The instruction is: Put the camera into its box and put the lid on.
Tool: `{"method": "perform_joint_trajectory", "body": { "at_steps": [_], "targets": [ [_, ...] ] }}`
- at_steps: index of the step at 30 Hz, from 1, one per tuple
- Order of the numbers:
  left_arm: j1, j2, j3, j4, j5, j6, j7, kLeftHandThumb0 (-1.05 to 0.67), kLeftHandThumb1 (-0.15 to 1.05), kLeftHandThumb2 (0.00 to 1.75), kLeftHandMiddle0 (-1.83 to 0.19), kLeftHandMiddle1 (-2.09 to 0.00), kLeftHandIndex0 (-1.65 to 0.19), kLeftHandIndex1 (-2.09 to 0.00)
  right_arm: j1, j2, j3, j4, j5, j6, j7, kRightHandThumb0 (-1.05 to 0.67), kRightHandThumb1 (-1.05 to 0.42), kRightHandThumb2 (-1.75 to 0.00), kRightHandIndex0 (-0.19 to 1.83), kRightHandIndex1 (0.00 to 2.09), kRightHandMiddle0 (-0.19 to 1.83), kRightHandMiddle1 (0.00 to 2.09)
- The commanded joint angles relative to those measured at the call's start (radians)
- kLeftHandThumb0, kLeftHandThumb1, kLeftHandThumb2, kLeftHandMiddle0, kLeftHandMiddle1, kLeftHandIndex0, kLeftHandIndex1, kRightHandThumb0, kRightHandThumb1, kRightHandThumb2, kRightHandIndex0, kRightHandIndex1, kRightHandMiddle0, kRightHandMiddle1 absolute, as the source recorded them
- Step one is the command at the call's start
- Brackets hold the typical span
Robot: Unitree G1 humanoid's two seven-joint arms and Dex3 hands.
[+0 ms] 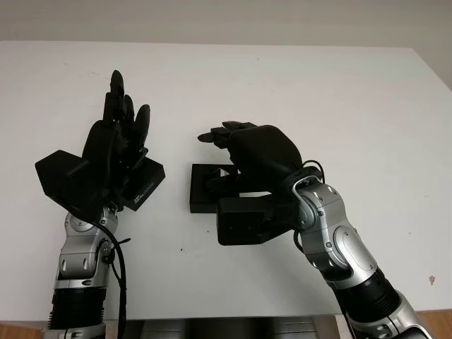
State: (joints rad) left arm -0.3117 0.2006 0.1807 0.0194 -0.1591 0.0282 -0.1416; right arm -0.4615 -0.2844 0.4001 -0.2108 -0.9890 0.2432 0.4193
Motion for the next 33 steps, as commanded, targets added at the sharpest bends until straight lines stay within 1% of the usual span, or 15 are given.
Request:
{"method": "perform_joint_trajectory", "body": {
  "at_steps": [1, 6, 10, 12, 15, 19, 26, 29, 33],
  "targets": [
    [0.0, 0.007, 0.001, -0.006, 0.003, -0.001, -0.001, -0.72, 1.05, 0.44, 0.19, 0.0, 0.19, 0.0, -0.007, -0.007, -0.013, -0.031, 0.007, 0.008, 0.018, -0.76, -1.03, -0.06, 0.25, 0.08, 0.29, 0.27],
    [-0.001, 0.004, 0.002, -0.009, 0.0, 0.003, 0.002, -0.71, 1.05, 0.43, 0.19, 0.0, 0.19, 0.0, 0.003, -0.011, -0.042, -0.058, 0.046, 0.004, 0.033, -0.77, -1.05, -0.06, 0.26, 0.08, 0.31, 0.25],
    [-0.001, 0.002, 0.002, -0.012, -0.003, 0.008, 0.003, -0.71, 1.05, 0.43, 0.19, 0.0, 0.19, 0.0, 0.039, 0.014, -0.109, -0.078, 0.181, -0.01, -0.005, -0.78, -1.03, -0.05, 0.28, 0.09, 0.34, 0.25],
    [-0.001, 0.002, 0.001, -0.011, -0.004, 0.006, 0.001, -0.71, 1.05, 0.43, 0.19, 0.0, 0.19, 0.0, 0.057, 0.022, -0.146, -0.077, 0.262, -0.015, -0.015, -0.76, -1.01, -0.04, 0.27, 0.08, 0.34, 0.24],
    [-0.001, 0.005, 0.0, -0.011, -0.001, 0.004, -0.001, -0.7, 1.05, 0.44, 0.19, 0.0, 0.19, 0.0, 0.096, 0.016, -0.189, -0.033, 0.355, -0.074, -0.081, -0.76, -0.98, -0.04, 0.28, 0.08, 0.37, 0.26],
    [0.0, 0.005, 0.003, -0.012, -0.005, 0.009, -0.002, -0.72, 1.05, 0.43, 0.19, 0.0, 0.19, 0.0, 0.13, 0.008, -0.207, 0.021, 0.422, -0.146, -0.151, -0.77, -0.95, -0.04, 0.29, 0.09, 0.4, 0.29],
    [0.004, 0.01, 0.004, -0.016, -0.002, 0.007, -0.002, -0.72, 1.05, 0.43, 0.19, 0.0, 0.19, 0.0, 0.175, -0.004, -0.212, 0.134, 0.479, -0.276, -0.261, -0.78, -0.95, -0.05, 0.3, 0.09, 0.43, 0.35],
    [0.006, 0.015, 0.004, -0.019, 0.001, 0.012, -0.003, -0.72, 1.05, 0.44, 0.19, 0.0, 0.19, 0.0, 0.19, 0.005, -0.207, 0.186, 0.487, -0.311, -0.307, -0.76, -0.93, -0.05, 0.32, 0.09, 0.42, 0.41],
    [0.008, 0.014, 0.007, -0.023, -0.006, 0.017, -0.006, -0.72, 1.05, 0.43, 0.19, 0.0, 0.19, 0.0, 0.198, 0.012, -0.183, 0.241, 0.462, -0.345, -0.372, -0.74, -0.93, -0.05, 0.32, 0.07, 0.29, 0.69]
  ]
}}
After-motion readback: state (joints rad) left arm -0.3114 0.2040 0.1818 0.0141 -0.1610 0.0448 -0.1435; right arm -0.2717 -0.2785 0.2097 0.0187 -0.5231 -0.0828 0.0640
